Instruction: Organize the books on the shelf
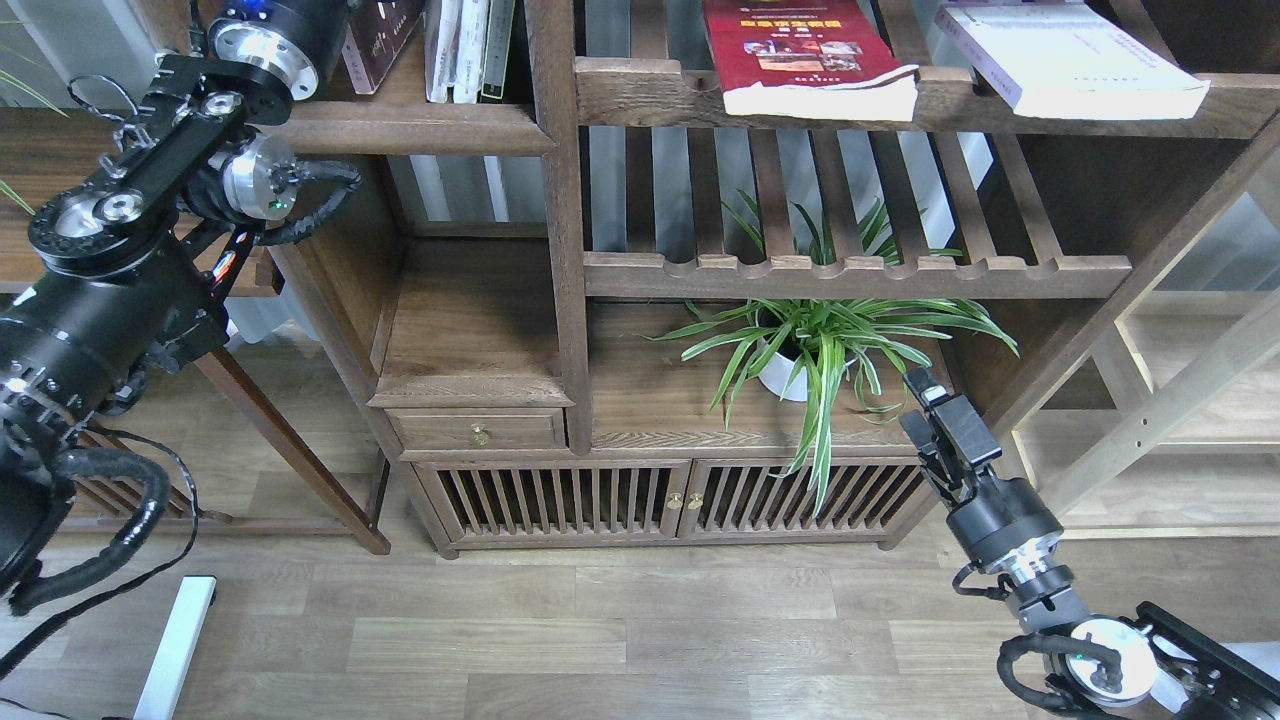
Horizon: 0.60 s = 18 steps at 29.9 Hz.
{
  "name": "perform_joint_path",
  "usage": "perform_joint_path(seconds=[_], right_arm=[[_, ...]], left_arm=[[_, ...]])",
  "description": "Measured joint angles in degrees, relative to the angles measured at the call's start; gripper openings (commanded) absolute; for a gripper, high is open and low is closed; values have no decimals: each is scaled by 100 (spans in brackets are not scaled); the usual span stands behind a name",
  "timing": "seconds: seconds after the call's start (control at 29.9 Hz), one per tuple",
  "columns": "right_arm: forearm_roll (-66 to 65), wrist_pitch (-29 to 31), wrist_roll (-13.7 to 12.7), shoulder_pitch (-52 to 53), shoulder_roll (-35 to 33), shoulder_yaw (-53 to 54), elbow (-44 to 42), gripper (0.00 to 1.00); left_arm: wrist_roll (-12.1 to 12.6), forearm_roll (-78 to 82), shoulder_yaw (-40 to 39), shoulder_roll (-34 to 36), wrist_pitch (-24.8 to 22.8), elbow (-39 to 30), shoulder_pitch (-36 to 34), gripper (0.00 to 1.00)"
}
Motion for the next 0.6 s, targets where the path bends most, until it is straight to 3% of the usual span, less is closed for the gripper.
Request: perform_joint_path(seconds=[0.6], right_arm=[[0,0,0,-27,-34,-8,0,98]], left_arm=[[-147,-139,124,-209,-10,447,-139,3]])
